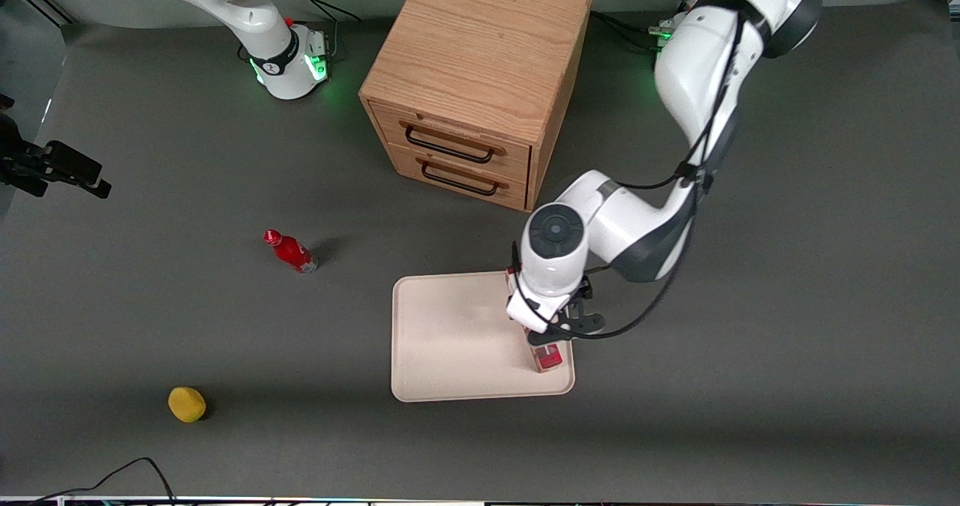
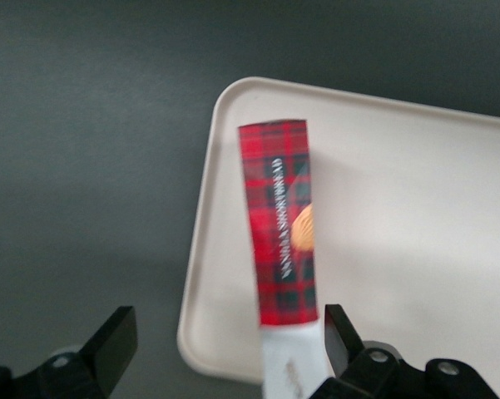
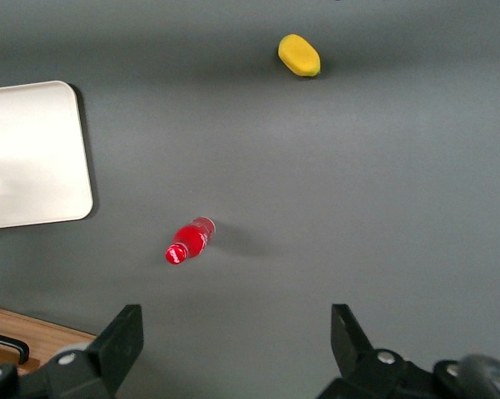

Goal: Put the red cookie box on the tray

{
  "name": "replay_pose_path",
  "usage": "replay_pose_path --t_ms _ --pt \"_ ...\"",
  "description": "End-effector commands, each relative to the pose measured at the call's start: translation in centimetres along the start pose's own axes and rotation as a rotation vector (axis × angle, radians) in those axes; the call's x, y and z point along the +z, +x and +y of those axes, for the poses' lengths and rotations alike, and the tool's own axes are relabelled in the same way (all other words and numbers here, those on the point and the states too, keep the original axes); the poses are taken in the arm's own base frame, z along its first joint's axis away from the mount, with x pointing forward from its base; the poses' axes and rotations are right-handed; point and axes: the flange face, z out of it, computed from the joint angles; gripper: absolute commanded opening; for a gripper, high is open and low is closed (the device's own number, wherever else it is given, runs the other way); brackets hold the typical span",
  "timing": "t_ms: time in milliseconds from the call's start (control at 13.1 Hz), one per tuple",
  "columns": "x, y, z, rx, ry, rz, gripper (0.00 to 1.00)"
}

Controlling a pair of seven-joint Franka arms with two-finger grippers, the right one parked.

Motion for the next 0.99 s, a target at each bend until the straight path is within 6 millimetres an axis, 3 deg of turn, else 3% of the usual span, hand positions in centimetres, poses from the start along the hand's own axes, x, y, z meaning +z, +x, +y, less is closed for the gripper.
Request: replay_pose_path --t_ms 0,229,382,687,916 --pt "-7.9 -1.2 -4.6 0.084 0.011 -0.061 1.00" --pt "-13.9 -4.2 -10.9 0.183 0.046 -0.098 1.00" --pt "-16.3 -5.9 -15.9 0.221 0.077 -0.080 1.00" --pt "-18.1 -8.3 -28.2 0.254 0.087 -0.062 1.00" --pt "-18.1 -9.4 -36.3 0.245 0.043 -0.038 1.00"
